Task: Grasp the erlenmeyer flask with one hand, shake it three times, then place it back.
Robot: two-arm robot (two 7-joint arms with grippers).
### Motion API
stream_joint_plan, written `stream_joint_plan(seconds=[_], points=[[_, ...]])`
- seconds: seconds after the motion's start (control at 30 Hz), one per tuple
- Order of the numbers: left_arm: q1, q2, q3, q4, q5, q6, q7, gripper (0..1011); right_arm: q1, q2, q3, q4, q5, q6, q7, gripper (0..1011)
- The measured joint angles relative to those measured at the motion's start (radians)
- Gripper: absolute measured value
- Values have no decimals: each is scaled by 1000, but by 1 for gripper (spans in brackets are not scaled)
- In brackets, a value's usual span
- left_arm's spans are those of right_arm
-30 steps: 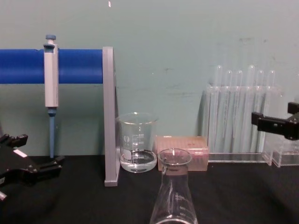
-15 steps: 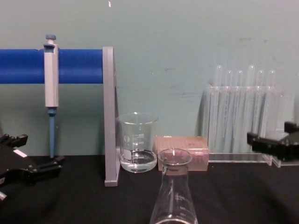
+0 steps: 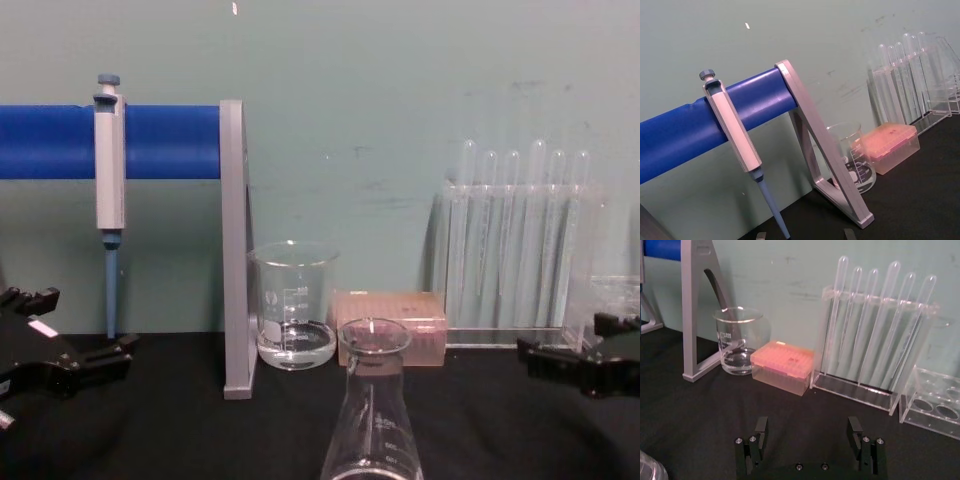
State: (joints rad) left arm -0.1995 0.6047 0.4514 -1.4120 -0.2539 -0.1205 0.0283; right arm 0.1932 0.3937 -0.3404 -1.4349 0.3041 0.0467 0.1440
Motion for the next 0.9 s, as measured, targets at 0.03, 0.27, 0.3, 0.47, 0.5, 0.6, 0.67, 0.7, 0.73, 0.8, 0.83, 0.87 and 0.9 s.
stream_joint_plan(seconds=[0.03,0.27,0.3,0.47,0.5,0.6,0.67,0.7,0.73,0.8,0.83,0.87,0.9], points=[[0,0,0,0,0,0,0,1001,2,-4,0,8,-3,2,4,1000],[0,0,0,0,0,0,0,1001,4,-19,6,32,-14,14,23,1000],[0,0,0,0,0,0,0,1001,4,-20,7,34,-15,16,25,1000],[0,0,0,0,0,0,0,1001,2,-28,17,39,-20,35,34,1000],[0,0,0,0,0,0,0,1001,1,-29,19,39,-20,38,36,1000],[0,0,0,0,0,0,0,1001,1,-31,21,39,-21,43,38,1000],[0,0,0,0,0,0,0,1001,0,-31,20,39,-21,43,38,1000],[0,0,0,0,0,0,0,1001,0,-30,20,39,-21,43,38,1000],[0,0,0,0,0,0,0,1001,0,-30,20,39,-21,43,37,1000],[0,0,0,0,0,0,0,1001,0,-30,20,39,-21,42,37,1000],[0,0,0,0,0,0,0,1001,0,-30,19,39,-21,42,37,1000],[0,0,0,0,0,0,0,1001,0,-30,19,39,-21,41,37,1000],[0,0,0,0,0,0,0,1001,0,-30,19,39,-21,41,36,1000]])
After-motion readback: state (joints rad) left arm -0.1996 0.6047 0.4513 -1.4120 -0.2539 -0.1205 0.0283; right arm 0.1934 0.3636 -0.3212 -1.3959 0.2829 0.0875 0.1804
